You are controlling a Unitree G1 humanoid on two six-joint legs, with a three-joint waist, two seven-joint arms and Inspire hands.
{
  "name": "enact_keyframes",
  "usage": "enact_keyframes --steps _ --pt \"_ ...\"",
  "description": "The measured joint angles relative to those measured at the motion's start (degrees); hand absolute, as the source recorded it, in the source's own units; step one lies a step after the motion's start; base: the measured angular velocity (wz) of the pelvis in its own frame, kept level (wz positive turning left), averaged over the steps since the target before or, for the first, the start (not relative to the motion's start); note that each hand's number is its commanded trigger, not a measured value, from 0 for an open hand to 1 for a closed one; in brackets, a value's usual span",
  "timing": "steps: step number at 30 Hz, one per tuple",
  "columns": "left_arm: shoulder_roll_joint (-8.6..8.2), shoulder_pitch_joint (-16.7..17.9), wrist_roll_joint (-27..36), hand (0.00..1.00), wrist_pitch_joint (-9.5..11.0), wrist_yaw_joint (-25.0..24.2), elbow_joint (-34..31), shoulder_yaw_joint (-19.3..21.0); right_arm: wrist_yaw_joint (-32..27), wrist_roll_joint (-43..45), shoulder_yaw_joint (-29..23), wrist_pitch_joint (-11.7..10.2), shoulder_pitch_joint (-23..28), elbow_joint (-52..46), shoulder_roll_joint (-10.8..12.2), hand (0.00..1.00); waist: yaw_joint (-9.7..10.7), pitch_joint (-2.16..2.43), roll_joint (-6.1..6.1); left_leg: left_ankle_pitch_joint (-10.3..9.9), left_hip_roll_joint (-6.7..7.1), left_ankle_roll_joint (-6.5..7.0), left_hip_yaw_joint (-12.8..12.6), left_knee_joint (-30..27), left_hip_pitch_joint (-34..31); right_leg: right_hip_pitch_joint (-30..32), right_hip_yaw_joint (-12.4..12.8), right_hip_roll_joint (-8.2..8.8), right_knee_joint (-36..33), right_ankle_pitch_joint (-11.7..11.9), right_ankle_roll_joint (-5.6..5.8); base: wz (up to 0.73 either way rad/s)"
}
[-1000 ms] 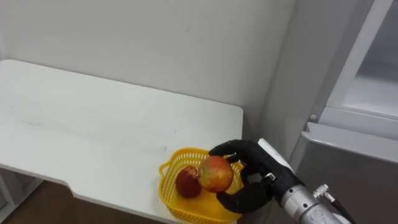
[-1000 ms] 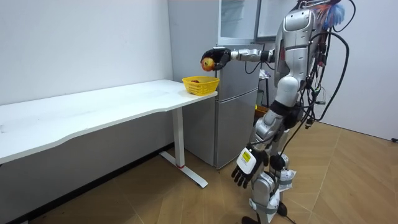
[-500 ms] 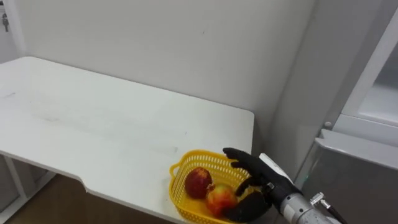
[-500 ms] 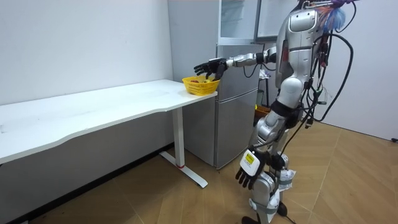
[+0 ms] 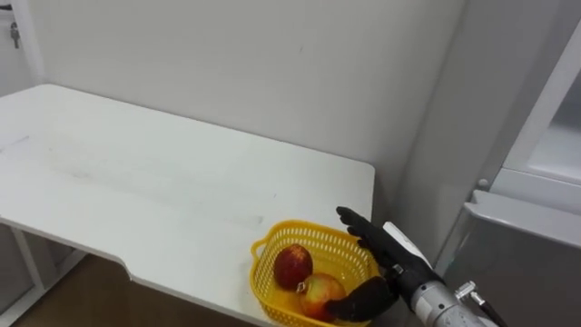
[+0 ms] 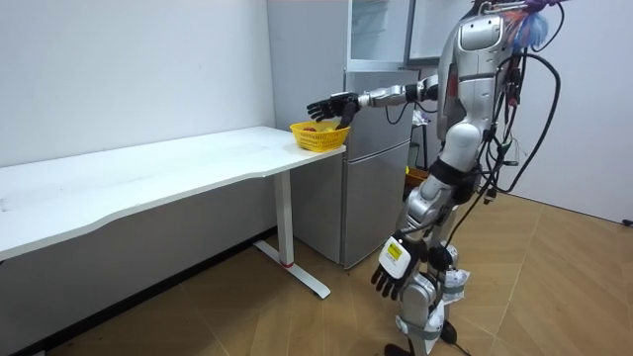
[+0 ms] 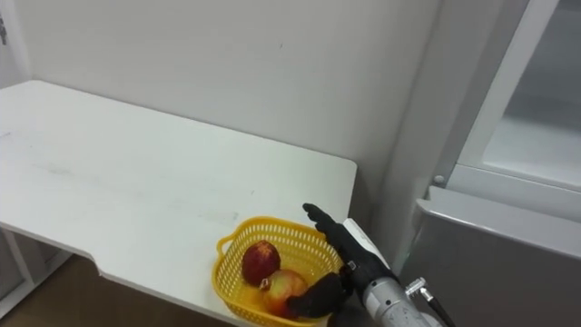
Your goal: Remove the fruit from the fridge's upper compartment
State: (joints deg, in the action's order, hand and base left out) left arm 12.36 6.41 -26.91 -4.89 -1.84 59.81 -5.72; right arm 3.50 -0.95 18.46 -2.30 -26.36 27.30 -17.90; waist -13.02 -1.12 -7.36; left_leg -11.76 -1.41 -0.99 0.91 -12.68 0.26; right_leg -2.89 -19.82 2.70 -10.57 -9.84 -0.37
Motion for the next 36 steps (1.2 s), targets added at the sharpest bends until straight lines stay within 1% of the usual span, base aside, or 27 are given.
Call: enact_keyframes --steps 3,6,9,11,12,14,15,17,19,22,23,27,28,29,31,33,36 --pt "0.00 -0.18 0.28 0.00 0.00 0.24 -0.22 -0.06 -0.35 -1.61 0.03 0.00 0.00 0.00 0.01 0.00 -0.01 -0.08 0.42 0.00 -0.01 0.00 0.01 0.02 -0.09 -0.03 -0.03 0.00 -0.06 0.01 0.00 0.00" --pt "0.00 -0.15 0.23 0.00 -0.01 0.48 -0.23 -0.05 -0.73 -2.48 0.02 0.00 0.00 -0.01 0.01 0.00 0.00 -0.05 0.82 0.00 -0.01 0.01 0.02 0.02 -0.09 -0.04 0.12 -0.01 -0.10 0.02 0.00 0.00" --pt "0.00 0.03 -0.07 0.00 -0.31 0.46 -0.17 0.01 -1.53 -5.97 -0.15 0.01 0.00 -1.06 0.01 0.00 0.04 0.06 1.16 0.00 -0.08 0.00 -0.16 0.03 0.01 -0.03 0.85 -0.13 -0.11 0.05 -0.02 -0.03" --pt "-0.09 0.32 -0.01 0.00 -0.66 0.31 -0.28 0.00 -1.94 -9.06 -0.83 0.02 0.00 -2.48 0.00 0.00 0.13 0.38 1.67 0.00 -0.08 0.01 -0.34 0.06 0.15 -0.04 1.19 -0.13 -0.18 0.09 0.00 -0.05" --pt "-0.11 0.45 -0.09 0.00 -0.66 0.25 -0.38 0.01 -2.07 -9.49 -1.08 0.04 0.02 -3.13 0.01 0.00 0.23 0.45 1.83 0.00 -0.07 0.01 -0.36 0.05 0.19 -0.04 1.23 -0.12 -0.18 0.10 0.01 0.00" --pt "-0.23 0.97 -0.34 0.00 -0.68 -0.15 -0.76 0.08 -2.13 -9.89 -2.79 0.03 0.01 -6.40 0.01 0.00 0.83 0.82 2.44 0.00 -0.02 0.02 -0.33 0.06 0.24 -0.04 1.19 -0.08 -0.19 0.12 0.04 0.00" --pt "-0.28 1.03 -0.49 0.00 -0.67 -0.15 -0.77 0.15 -2.14 -9.95 -3.28 0.02 0.01 -7.29 0.01 0.00 0.97 0.88 2.54 0.00 -0.02 0.02 -0.33 0.09 0.28 -0.09 1.16 -0.08 -0.21 0.12 0.04 0.00" --pt "-1.01 1.37 -2.29 0.00 -0.65 -0.02 -0.77 1.53 -2.13 -10.26 -4.90 -0.22 0.02 -11.20 0.02 0.00 1.52 1.09 2.96 0.00 -0.03 0.02 -0.34 0.11 0.36 -0.13 1.22 -0.14 -0.19 0.12 0.04 0.00" --pt "-1.21 1.60 -2.54 0.00 -0.56 0.08 -0.77 1.64 -2.14 -10.33 -5.68 -0.23 0.03 -14.10 0.02 0.00 2.05 1.20 3.17 0.01 -0.06 0.02 -0.37 0.13 0.41 -0.19 1.32 -0.17 -0.21 0.12 0.04 0.00" --pt "-1.43 1.69 -2.50 0.00 -0.31 1.72 -0.77 1.74 -2.32 -10.92 -6.81 -0.45 0.03 -18.66 -0.04 0.00 2.80 1.18 3.24 0.01 -0.19 0.01 -0.79 0.23 0.65 -0.22 1.71 -0.25 -0.26 0.16 -0.02 -0.07" --pt "-1.50 1.71 -2.51 0.00 0.04 2.36 -0.77 1.77 -2.30 -11.35 -6.75 -0.80 0.04 -20.05 -0.03 0.00 3.01 1.15 3.27 0.01 -0.25 0.01 -1.19 0.51 1.02 -0.27 2.15 -0.31 -0.30 0.17 -0.05 -0.15" --pt "-1.64 1.71 -2.48 0.00 1.09 3.95 -0.64 3.05 -2.18 -11.76 -6.86 -0.92 1.08 -23.92 -0.32 0.00 3.50 1.16 3.17 0.01 -0.41 0.01 -2.25 1.25 2.04 -0.46 3.20 -0.43 -0.37 0.22 -0.06 -0.15" --pt "-1.64 1.71 -2.48 0.00 1.23 4.08 -0.63 3.43 -1.99 -12.24 -7.29 -0.93 2.12 -25.60 -0.32 0.00 3.63 0.98 3.43 0.01 -0.48 0.02 -2.57 1.34 2.40 -0.64 3.55 -0.50 -0.35 0.22 -0.06 -0.12" --pt "-1.65 1.61 -2.40 0.00 1.40 4.31 -0.60 3.75 -1.95 -12.68 -7.75 -1.33 3.41 -27.22 -0.31 0.00 3.91 1.00 3.40 0.00 -0.50 0.01 -2.64 1.44 2.53 -0.68 3.98 -0.57 -0.34 0.22 -0.05 -0.08" --pt "-1.65 1.37 -2.40 0.00 1.83 4.92 -0.02 3.91 -1.73 -12.76 -8.17 -1.40 5.05 -30.23 -0.30 0.00 4.10 0.98 3.43 0.00 -0.63 0.01 -3.12 1.76 2.62 -0.41 4.59 -0.74 -0.34 0.23 -0.06 -0.13" --pt "-1.65 1.41 -2.43 0.00 2.30 5.31 0.37 4.07 -0.84 -13.58 -8.51 -1.45 5.84 -32.44 -0.29 0.00 4.41 0.87 3.61 -0.01 -0.82 -0.01 -3.72 1.89 2.74 -0.11 5.41 -0.97 -0.34 0.32 -0.20 -0.18" --pt "-1.66 1.88 -2.13 0.00 2.71 5.51 0.53 3.76 -0.78 -14.58 -8.60 -1.46 6.70 -35.87 -0.29 0.00 5.72 0.75 3.84 -0.01 -0.88 -0.02 -4.07 2.12 3.03 -0.08 5.79 -1.04 -0.34 0.33 -0.22 -0.06"
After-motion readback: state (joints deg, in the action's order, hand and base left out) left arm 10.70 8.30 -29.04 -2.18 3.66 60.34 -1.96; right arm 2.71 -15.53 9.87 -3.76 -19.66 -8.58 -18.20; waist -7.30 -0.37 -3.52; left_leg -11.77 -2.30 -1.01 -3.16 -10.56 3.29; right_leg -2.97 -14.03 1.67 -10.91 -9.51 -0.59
